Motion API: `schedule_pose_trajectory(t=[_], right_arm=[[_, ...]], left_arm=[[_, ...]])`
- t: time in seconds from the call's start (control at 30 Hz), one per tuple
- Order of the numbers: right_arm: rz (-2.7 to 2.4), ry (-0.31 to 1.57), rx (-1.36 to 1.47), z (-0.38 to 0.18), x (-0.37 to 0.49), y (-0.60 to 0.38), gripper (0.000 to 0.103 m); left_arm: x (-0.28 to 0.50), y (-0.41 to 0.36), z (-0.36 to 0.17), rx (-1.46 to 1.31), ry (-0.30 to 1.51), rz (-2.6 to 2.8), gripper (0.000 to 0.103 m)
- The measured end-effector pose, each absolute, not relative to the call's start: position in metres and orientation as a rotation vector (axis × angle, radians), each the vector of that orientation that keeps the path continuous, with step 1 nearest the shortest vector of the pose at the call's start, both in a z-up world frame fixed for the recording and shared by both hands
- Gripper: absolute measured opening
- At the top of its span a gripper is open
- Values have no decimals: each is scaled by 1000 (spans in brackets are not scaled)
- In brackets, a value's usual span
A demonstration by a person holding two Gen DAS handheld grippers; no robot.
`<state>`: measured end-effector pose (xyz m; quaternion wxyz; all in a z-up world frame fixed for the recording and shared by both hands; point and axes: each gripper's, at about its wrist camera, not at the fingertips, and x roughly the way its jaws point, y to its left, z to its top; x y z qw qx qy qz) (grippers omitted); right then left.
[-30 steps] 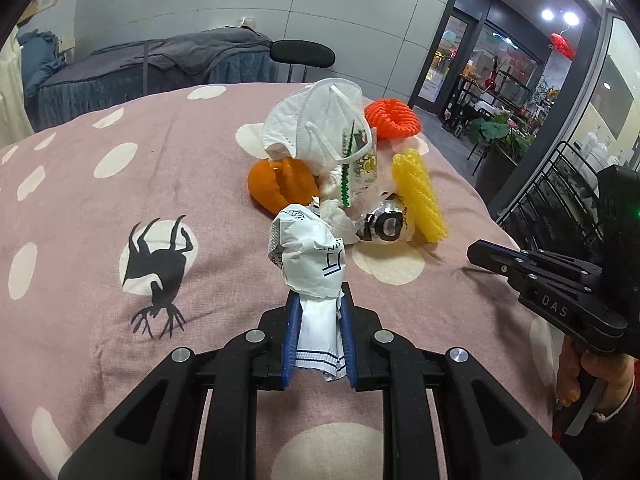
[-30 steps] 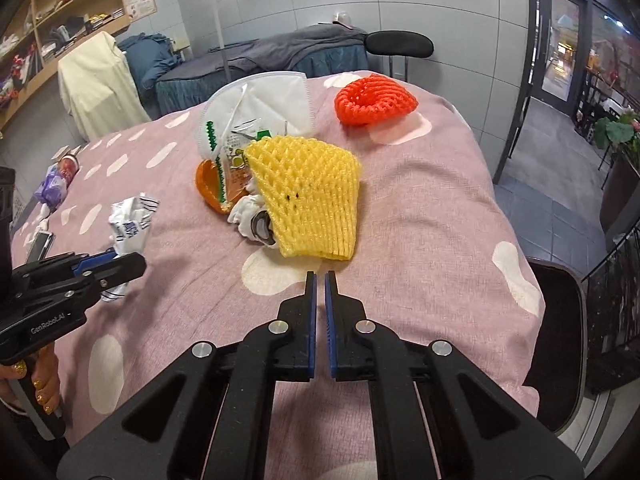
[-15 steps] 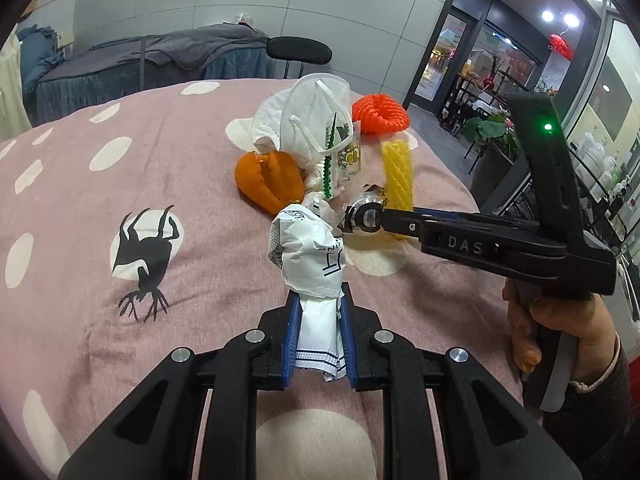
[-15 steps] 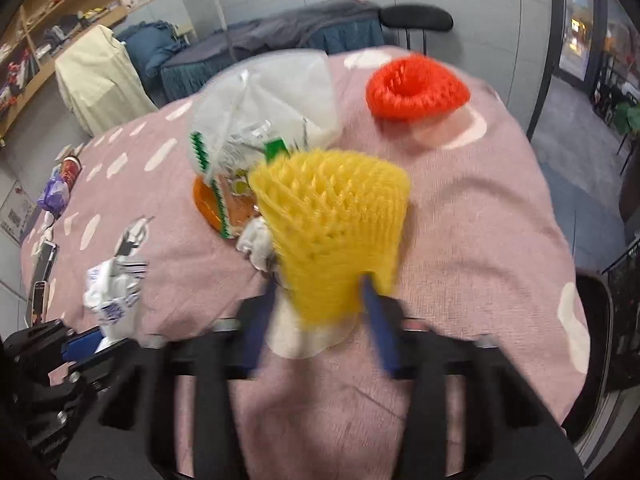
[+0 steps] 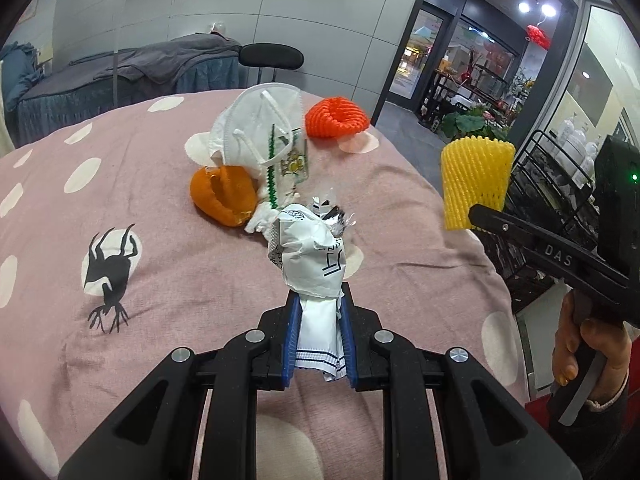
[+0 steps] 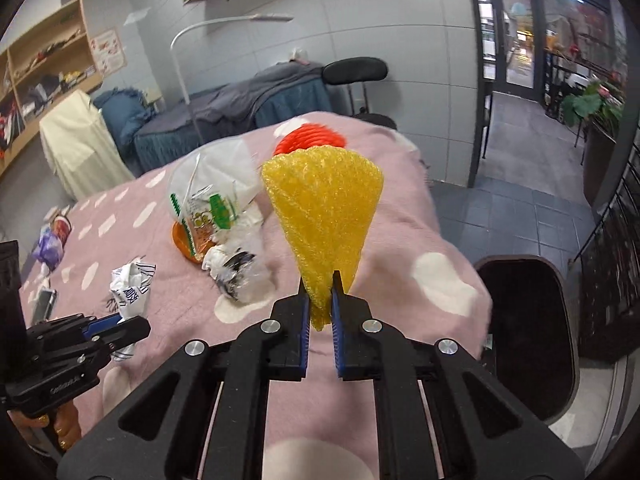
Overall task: Collect trash
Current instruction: 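Lift the yellow net with the right gripper and carry it over the brown bin, then open the right gripper to drop the yellow net into the bin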
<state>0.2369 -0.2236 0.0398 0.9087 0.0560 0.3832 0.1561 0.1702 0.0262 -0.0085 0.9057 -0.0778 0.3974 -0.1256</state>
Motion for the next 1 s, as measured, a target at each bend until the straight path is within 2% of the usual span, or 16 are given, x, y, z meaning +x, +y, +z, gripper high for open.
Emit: schedule_pose_trajectory(t=[0.2, 0.37, 1.0], right_arm=[[197, 750, 142, 43, 212, -272, 10], [98, 775, 165, 25, 203, -310, 10], [-109, 1069, 255, -128, 258, -400, 10]], left_arm=[[176, -9, -2, -127, 805, -329, 19], [180, -41, 0, -103, 801, -389, 19], [186, -125, -4, -15, 834, -540, 19]])
